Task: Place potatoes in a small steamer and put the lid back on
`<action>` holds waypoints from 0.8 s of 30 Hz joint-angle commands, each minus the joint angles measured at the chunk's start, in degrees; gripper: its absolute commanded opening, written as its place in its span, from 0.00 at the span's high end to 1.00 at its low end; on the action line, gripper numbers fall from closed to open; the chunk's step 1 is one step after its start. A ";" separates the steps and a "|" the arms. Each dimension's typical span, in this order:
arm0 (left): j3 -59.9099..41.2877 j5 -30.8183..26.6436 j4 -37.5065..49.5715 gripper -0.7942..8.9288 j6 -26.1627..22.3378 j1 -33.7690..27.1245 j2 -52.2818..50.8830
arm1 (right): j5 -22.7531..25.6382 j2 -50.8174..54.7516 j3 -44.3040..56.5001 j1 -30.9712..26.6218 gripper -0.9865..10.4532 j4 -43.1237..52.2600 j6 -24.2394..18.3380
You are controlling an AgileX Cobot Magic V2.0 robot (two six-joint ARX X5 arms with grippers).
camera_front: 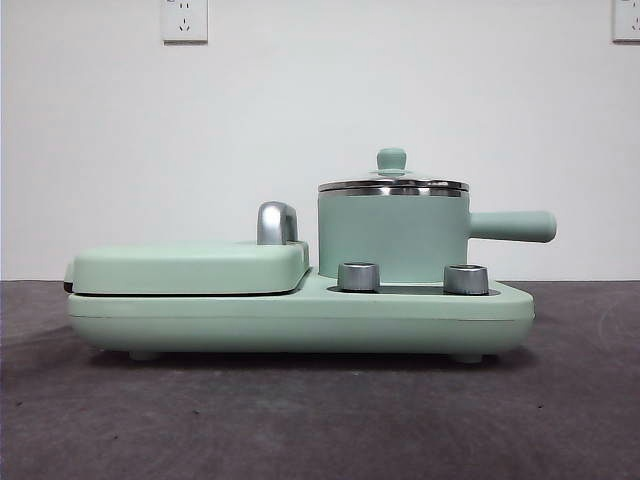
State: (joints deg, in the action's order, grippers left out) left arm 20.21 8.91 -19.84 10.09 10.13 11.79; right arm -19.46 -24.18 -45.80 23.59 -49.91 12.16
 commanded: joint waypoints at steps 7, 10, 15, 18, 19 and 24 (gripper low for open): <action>-15.56 -1.09 6.91 0.91 -1.01 -5.81 -9.11 | -0.02 -0.22 -0.48 0.31 0.90 0.63 -0.63; -17.51 -4.70 7.34 0.91 -1.97 -6.32 -10.82 | -0.04 -0.22 -0.48 0.31 0.90 0.61 -0.63; -18.84 -11.17 7.43 0.91 -2.05 -7.39 -11.61 | -0.02 -0.22 -0.48 0.31 0.90 0.63 -0.63; -18.93 -11.19 7.69 0.91 -3.72 -8.57 -11.61 | -0.02 -0.22 -0.48 0.31 0.90 0.63 -0.63; -18.95 -11.19 7.76 0.91 -4.11 -8.92 -11.61 | -0.02 -0.22 -0.48 0.31 0.90 0.63 -0.63; -19.50 -11.19 9.03 0.91 -7.85 -10.64 -11.61 | -0.02 -0.22 -0.48 0.31 0.90 0.63 -0.63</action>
State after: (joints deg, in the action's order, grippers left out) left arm 1.93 -1.93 -10.68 4.82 -0.36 0.25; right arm -19.46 -24.21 -45.80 23.59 -49.91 12.14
